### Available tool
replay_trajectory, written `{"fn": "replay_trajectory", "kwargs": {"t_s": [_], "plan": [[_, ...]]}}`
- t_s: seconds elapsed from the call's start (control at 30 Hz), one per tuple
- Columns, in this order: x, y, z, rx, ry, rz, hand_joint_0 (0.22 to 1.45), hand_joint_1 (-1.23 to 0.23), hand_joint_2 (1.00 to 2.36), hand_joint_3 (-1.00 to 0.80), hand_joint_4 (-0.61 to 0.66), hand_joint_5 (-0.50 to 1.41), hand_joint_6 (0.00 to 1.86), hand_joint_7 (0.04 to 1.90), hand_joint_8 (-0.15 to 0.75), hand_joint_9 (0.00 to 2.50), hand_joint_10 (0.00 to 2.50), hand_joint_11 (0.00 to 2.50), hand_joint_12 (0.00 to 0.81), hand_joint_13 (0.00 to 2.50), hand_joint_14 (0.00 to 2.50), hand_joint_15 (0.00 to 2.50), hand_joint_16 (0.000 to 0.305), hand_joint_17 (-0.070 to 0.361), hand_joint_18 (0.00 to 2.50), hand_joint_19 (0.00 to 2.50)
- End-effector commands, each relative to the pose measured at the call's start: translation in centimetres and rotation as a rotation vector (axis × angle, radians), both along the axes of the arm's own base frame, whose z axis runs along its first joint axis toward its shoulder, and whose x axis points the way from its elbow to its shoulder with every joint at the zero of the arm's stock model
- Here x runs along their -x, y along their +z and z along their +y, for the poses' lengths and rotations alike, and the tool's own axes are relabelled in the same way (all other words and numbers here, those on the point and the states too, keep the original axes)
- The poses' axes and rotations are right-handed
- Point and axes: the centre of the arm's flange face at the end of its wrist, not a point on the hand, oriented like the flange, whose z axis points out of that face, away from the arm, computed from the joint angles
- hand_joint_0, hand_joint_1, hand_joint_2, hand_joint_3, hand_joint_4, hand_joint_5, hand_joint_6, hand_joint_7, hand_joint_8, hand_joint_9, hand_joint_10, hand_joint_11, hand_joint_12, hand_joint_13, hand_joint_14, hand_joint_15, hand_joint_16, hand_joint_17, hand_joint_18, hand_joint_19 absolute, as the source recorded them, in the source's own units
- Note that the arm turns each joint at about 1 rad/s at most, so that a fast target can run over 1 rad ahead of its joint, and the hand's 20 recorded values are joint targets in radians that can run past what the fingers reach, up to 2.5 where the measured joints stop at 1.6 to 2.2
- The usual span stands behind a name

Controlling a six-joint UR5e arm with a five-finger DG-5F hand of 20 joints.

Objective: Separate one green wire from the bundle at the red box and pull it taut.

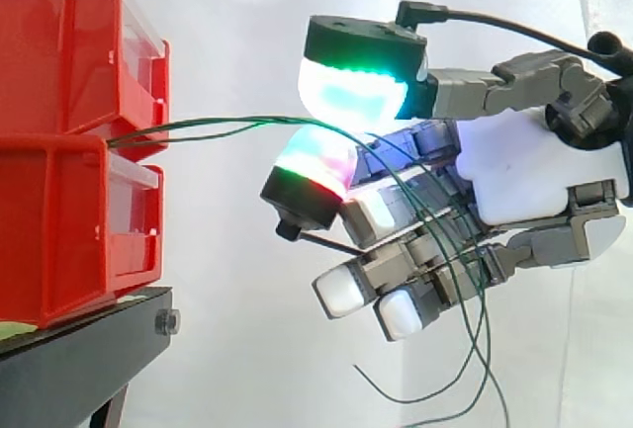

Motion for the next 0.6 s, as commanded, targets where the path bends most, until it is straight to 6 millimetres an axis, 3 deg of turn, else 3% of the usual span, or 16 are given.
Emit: {"fn": "replay_trajectory", "kwargs": {"t_s": [0.0,0.27,0.47,0.57], "plan": [[0.0,0.0,0.1,0.003,0.001,0.001,0.62,-0.81,1.01,-0.41,0.14,-0.17,0.88,1.06,0.266,1.03,0.02,0.75,0.367,0.82,0.02,0.54,0.053,0.12,0.71,0.65],[0.1,-0.1,-0.1,0.004,-0.003,0.004,0.53,-0.62,1.0,-0.5,0.15,-0.16,0.87,1.06,0.282,1.06,0.02,0.74,0.384,0.84,0.02,0.54,0.056,0.125,0.73,0.65],[0.7,-1.9,-0.2,0.012,0.0,0.036,0.56,-0.68,1.0,-0.5,0.15,-0.16,0.87,1.07,0.28,1.06,0.02,0.75,0.379,0.84,0.02,0.54,0.055,0.123,0.73,0.66],[0.6,-1.8,-0.1,0.01,0.0,0.024,0.59,-0.73,1.01,-0.42,0.14,-0.16,0.87,1.09,0.275,1.06,0.02,0.74,0.373,0.83,0.02,0.54,0.053,0.12,0.72,0.66]]}}
